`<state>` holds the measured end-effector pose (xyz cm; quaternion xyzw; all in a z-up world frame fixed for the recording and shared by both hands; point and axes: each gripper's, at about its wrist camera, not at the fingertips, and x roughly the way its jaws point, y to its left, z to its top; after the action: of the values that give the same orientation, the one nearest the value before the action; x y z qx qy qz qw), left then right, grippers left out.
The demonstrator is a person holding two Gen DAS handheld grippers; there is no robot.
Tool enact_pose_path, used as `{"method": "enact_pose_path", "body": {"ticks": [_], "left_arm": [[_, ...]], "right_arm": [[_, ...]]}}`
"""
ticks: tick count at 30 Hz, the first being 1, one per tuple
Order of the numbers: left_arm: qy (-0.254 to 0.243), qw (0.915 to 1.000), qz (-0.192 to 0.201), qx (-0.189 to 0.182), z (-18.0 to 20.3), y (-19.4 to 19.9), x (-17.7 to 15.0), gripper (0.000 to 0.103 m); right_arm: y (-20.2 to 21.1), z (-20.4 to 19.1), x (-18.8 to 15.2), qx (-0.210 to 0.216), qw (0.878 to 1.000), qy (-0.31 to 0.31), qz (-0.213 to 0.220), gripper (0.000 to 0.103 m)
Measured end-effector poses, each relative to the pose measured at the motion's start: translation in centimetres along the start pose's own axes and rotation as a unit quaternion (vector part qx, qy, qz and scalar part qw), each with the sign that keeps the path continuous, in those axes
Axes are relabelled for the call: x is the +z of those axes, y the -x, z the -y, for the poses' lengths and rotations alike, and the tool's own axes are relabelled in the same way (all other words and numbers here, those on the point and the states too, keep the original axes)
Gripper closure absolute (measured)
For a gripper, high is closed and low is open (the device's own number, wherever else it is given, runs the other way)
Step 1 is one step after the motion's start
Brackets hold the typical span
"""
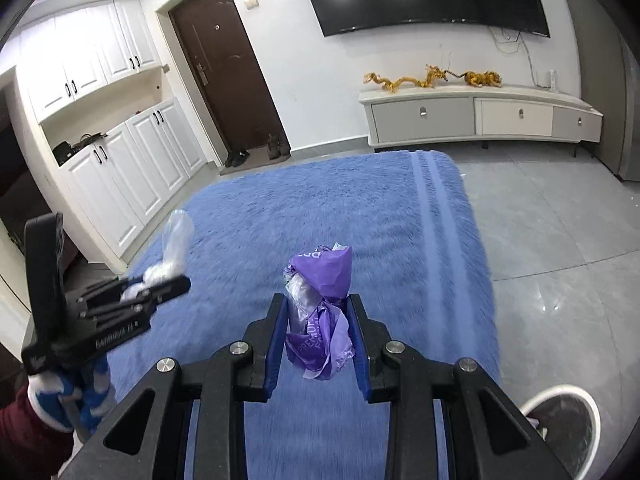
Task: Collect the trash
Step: 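Carry the clear bag and purple wrapper with both grippers over the trash bin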
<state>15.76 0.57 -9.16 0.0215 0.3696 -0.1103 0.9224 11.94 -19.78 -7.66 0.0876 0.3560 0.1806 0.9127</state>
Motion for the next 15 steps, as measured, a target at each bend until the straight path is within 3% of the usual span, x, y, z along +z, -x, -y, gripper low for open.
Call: {"method": "enact_pose_path", "body": {"ticks": [8,15], "left_arm": [[0.000,0.9996,0.018,-0.022,1.4,4.9,-1.7,0.072],[-0.019,0.9990,0.024,-0.034,3.6,7.1,-2.8,0.072]], "right_arm": [[7.9,1.0,-4.2,-0.031,0.999,-0.019,0.036,0.075],[12.3,3.1,-7.0,-0.054,0.996,-0.055,0.055,0.075]]}}
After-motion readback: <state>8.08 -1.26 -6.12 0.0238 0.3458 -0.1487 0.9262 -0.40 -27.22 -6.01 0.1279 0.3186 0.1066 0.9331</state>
